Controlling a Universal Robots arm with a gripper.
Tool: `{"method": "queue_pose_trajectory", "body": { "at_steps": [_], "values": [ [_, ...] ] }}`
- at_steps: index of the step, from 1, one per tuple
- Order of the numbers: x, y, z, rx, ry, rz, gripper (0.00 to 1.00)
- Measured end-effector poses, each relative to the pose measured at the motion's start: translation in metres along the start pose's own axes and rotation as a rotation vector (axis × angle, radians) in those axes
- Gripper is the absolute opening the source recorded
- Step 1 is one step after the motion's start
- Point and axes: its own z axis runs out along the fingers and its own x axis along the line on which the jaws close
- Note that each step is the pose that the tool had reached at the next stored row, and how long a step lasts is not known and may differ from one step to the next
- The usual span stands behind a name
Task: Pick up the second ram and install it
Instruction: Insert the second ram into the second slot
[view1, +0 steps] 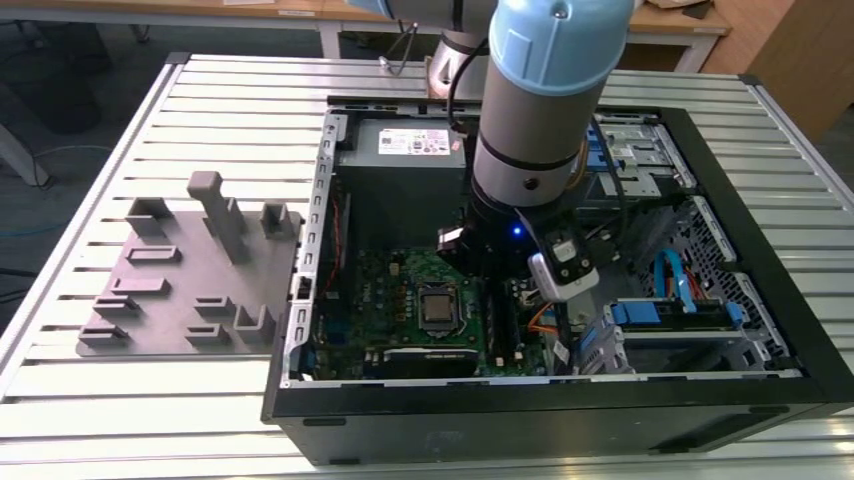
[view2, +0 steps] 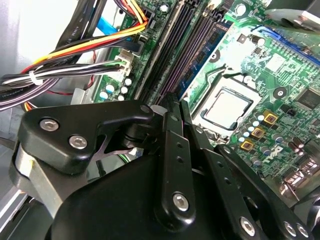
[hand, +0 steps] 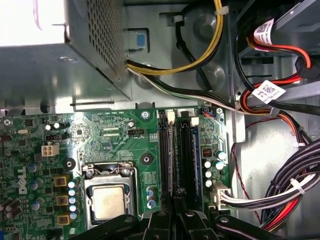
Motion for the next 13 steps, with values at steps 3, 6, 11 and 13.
{"method": "queue_pose_trajectory", "body": {
  "at_steps": [3, 6, 11, 13],
  "values": [
    [0.0000, -0.0001, 0.0008, 0.0014, 0.0001, 0.000, 0.11],
    [0.0000, -0.0001, 0.0018, 0.0013, -0.0001, 0.000, 0.11],
    [-0.0003, 0.0000, 0.0021, 0.0012, -0.0001, 0.000, 0.11],
    [-0.0004, 0.0002, 0.0010, -0.0003, -0.0006, 0.000, 0.11]
  ]
}}
